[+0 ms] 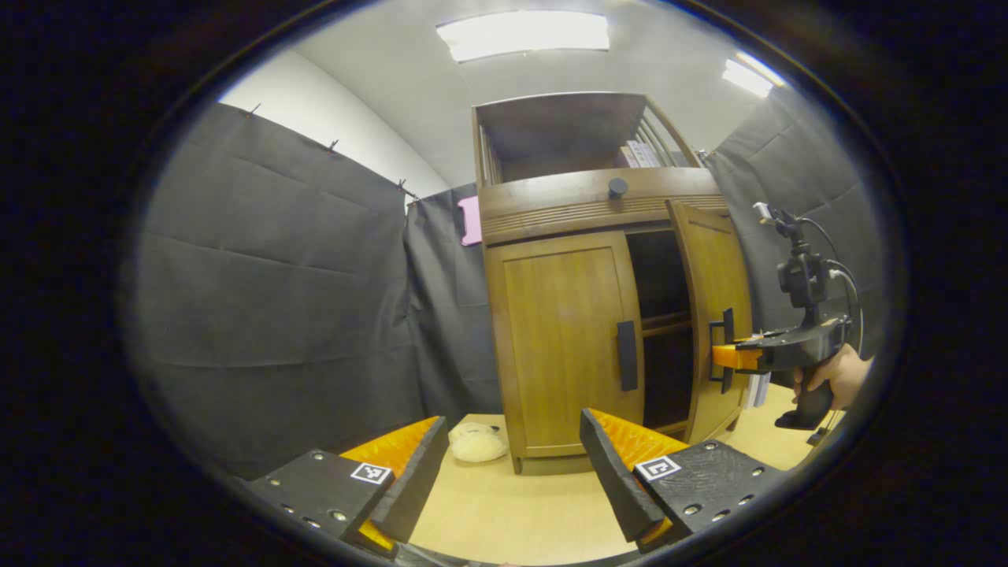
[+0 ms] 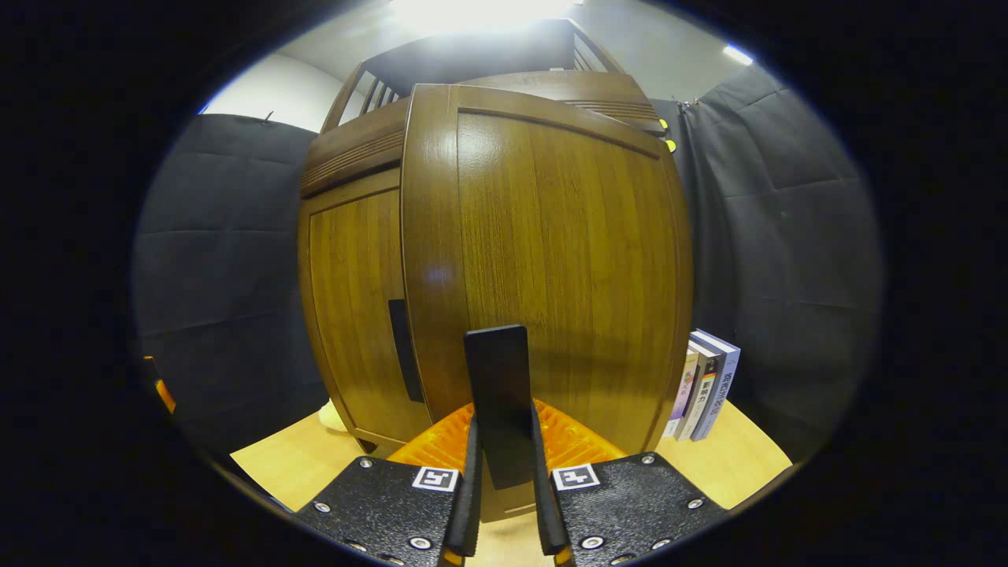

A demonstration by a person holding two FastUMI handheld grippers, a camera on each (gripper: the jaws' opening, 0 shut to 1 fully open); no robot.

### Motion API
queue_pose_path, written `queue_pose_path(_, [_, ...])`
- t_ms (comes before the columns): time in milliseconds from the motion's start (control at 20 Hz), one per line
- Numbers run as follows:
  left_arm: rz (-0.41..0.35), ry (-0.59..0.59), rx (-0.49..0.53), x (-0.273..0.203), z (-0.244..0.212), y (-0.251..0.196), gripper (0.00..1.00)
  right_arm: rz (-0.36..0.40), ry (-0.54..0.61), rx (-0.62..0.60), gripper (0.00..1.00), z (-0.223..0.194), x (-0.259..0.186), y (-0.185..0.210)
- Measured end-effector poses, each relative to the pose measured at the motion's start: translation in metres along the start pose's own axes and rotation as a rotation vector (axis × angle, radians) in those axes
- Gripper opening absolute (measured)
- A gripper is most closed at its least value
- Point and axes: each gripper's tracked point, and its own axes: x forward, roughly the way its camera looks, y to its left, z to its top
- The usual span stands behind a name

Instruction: Open the right door of the double-door shoe cabinet with the right hand, and open the left door with the left hand.

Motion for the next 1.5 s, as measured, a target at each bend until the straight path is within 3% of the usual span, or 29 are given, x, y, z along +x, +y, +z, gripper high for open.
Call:
queue_pose_path(100, [-0.028, -0.002, -0.003, 0.001, -0.003, -0.004, 1.0, -0.008, 0.003, 0.003, 0.28, 0.0, -0.008, -0.005])
queue_pose_path(250, [-0.068, -0.01, -0.011, 0.002, -0.005, -0.009, 0.87, -0.017, 0.003, -0.004, 0.29, -0.003, -0.025, -0.018])
queue_pose_path(500, [-0.127, -0.013, -0.022, 0.0, -0.007, -0.019, 1.0, -0.05, 0.003, -0.01, 0.26, -0.006, -0.052, -0.041])
queue_pose_path(600, [-0.151, -0.016, -0.028, 0.0, -0.007, -0.022, 0.96, -0.059, -0.002, -0.016, 0.25, -0.006, -0.059, -0.049])
queue_pose_path(900, [-0.21, -0.024, -0.033, 0.0, -0.009, -0.03, 0.96, -0.106, -0.009, -0.043, 0.24, -0.007, -0.078, -0.076])
queue_pose_path(950, [-0.219, -0.027, -0.033, 0.0, -0.008, -0.031, 0.87, -0.121, -0.013, -0.052, 0.24, -0.006, -0.081, -0.081])
queue_pose_path(1050, [-0.238, -0.033, -0.034, 0.0, -0.007, -0.034, 0.87, -0.159, -0.005, -0.071, 0.24, -0.011, -0.086, -0.095])
queue_pose_path(1150, [-0.256, -0.033, -0.034, 0.001, -0.006, -0.037, 1.0, -0.195, 0.006, -0.055, 0.24, -0.015, -0.091, -0.11])
queue_pose_path(1500, [-0.315, -0.037, -0.023, 0.012, -0.003, -0.066, 1.0, -0.304, -0.008, 0.021, 0.17, -0.015, -0.117, -0.163])
